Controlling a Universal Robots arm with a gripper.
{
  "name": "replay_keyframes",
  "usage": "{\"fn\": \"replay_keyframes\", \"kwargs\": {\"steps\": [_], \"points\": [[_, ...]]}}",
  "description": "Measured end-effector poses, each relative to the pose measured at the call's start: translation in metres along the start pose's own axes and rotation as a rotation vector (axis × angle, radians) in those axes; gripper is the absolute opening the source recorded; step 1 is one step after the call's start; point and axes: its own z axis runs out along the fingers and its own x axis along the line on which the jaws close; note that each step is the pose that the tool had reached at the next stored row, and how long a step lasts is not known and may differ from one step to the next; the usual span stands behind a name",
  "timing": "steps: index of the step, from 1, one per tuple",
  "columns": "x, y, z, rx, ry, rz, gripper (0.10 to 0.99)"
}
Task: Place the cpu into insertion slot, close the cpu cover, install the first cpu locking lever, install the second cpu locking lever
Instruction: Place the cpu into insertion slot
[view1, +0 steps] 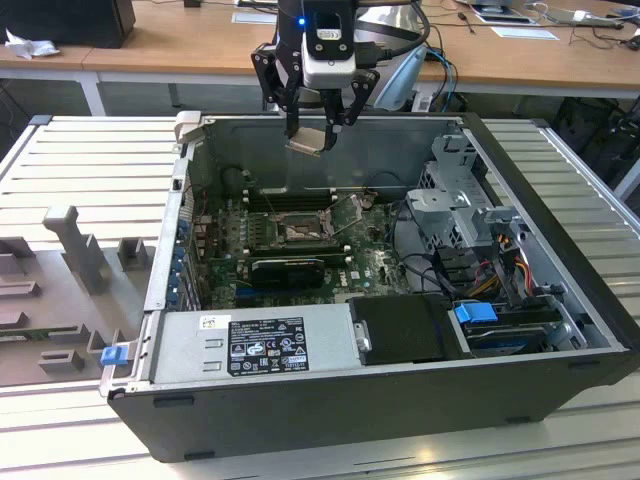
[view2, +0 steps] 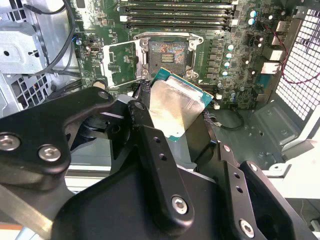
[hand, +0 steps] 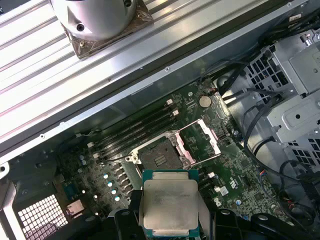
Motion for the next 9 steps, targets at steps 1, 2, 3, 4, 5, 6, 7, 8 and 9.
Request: {"fn": "replay_keyframes", "kwargs": {"steps": [1, 2, 3, 4, 5, 6, 7, 8, 9], "points": [[0.0000, 0.0000, 0.0000, 0.000, -0.0001, 0.002, 0.529], [0.0000, 0.0000, 0.0000, 0.000, -0.0004, 0.005, 0.529], [0.0000, 0.0000, 0.0000, 0.000, -0.0007, 0.008, 0.529], [0.0000, 0.0000, 0.0000, 0.000, -0.0010, 0.011, 0.529], [0.0000, 0.0000, 0.0000, 0.000, -0.0014, 0.016, 0.529], [0.0000, 0.0000, 0.0000, 0.000, -0.0016, 0.018, 0.529], [0.0000, 0.0000, 0.0000, 0.000, -0.0019, 0.020, 0.529], [0.0000, 0.0000, 0.0000, 0.000, -0.0021, 0.023, 0.529], [0.0000, 0.0000, 0.0000, 0.000, -0.0023, 0.026, 0.529]]}}
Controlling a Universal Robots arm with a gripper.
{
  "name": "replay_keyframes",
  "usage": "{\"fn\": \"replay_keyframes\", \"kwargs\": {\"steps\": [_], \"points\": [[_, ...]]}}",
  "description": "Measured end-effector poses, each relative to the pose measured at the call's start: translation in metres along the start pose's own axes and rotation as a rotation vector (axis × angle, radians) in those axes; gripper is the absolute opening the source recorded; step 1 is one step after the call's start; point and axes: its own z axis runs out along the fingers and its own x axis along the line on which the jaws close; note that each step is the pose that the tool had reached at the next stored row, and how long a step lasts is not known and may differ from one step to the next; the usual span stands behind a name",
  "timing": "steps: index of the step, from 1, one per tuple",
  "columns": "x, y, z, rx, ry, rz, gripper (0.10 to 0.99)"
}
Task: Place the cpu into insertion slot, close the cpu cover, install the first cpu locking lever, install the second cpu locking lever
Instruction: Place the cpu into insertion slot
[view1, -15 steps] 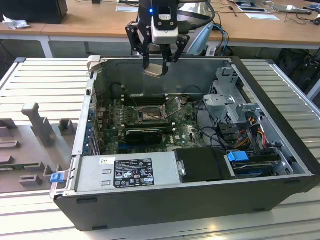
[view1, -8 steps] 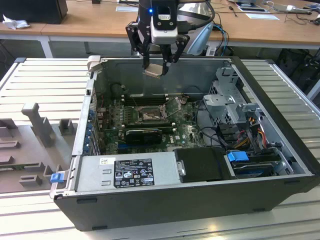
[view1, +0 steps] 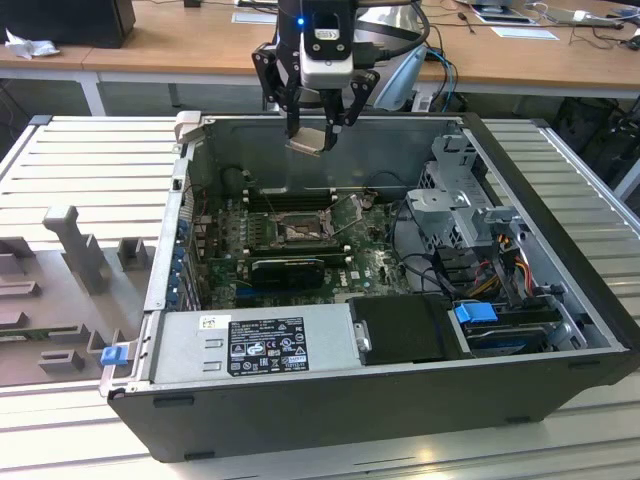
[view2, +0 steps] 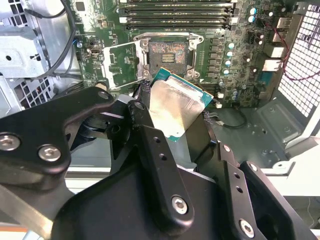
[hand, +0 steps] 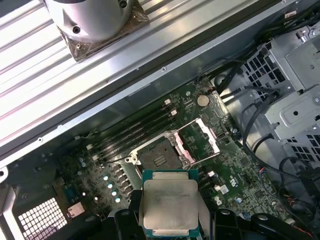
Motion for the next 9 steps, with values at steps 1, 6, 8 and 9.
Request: {"fn": "replay_keyframes", "kwargs": {"steps": [1, 6, 8, 9], "points": [[0.0000, 0.0000, 0.0000, 0.000, -0.0003, 0.003, 0.529], [0.0000, 0.0000, 0.0000, 0.000, -0.0013, 0.014, 0.529], [0.0000, 0.0000, 0.0001, 0.000, -0.0016, 0.017, 0.529], [0.0000, 0.0000, 0.0001, 0.000, -0.0017, 0.018, 0.529]]}}
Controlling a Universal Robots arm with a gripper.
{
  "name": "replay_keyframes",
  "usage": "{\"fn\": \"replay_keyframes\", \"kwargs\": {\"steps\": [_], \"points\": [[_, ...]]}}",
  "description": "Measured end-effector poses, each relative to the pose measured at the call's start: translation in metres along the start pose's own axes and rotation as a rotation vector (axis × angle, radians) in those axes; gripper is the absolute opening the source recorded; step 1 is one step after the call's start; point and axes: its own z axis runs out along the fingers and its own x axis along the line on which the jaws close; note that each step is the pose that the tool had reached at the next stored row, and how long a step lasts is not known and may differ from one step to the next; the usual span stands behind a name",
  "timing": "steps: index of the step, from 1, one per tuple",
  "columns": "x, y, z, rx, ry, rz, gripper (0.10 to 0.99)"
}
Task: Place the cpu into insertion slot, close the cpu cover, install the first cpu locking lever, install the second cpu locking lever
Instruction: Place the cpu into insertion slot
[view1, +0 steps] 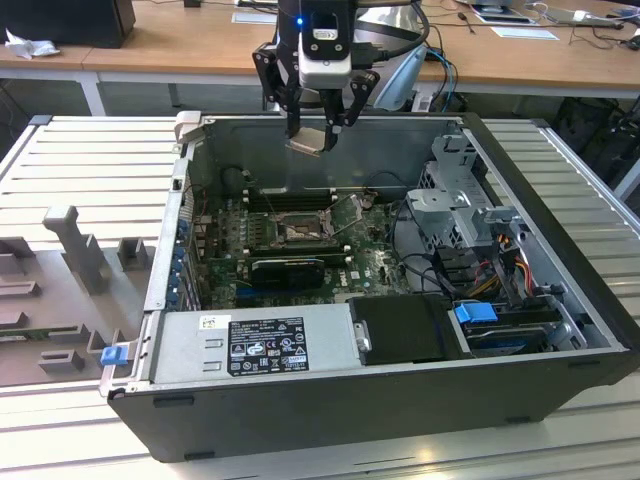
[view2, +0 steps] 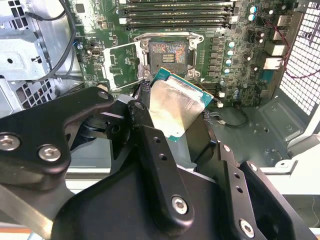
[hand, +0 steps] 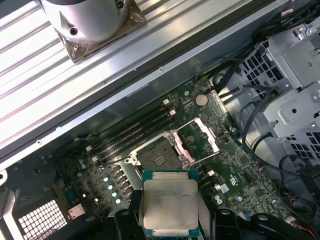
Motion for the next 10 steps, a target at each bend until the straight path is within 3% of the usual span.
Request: {"fn": "replay_keyframes", "kwargs": {"steps": [10], "points": [[0.0000, 0.0000, 0.0000, 0.000, -0.0017, 0.020, 0.529]]}}
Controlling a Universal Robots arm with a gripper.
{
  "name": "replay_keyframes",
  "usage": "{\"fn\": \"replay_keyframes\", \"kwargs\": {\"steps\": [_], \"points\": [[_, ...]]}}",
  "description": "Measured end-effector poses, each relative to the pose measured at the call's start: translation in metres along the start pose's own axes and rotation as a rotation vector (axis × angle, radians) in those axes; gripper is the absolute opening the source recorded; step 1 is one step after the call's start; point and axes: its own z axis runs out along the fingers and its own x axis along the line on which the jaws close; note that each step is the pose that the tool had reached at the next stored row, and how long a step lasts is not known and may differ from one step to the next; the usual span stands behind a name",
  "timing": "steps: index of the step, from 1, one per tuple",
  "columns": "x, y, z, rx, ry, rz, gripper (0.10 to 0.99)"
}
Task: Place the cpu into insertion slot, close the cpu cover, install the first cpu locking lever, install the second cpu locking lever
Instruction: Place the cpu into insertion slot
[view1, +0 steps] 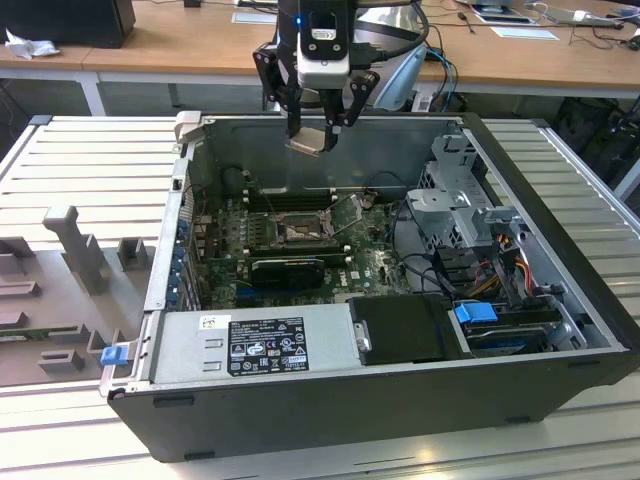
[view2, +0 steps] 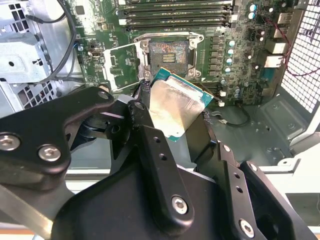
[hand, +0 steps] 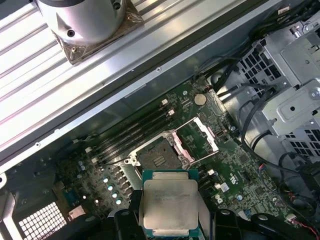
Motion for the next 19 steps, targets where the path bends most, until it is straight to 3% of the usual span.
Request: {"fn": "replay_keyframes", "kwargs": {"steps": [19], "points": [[0.0000, 0.0000, 0.0002, -0.003, -0.0134, 0.150, 0.529]]}}
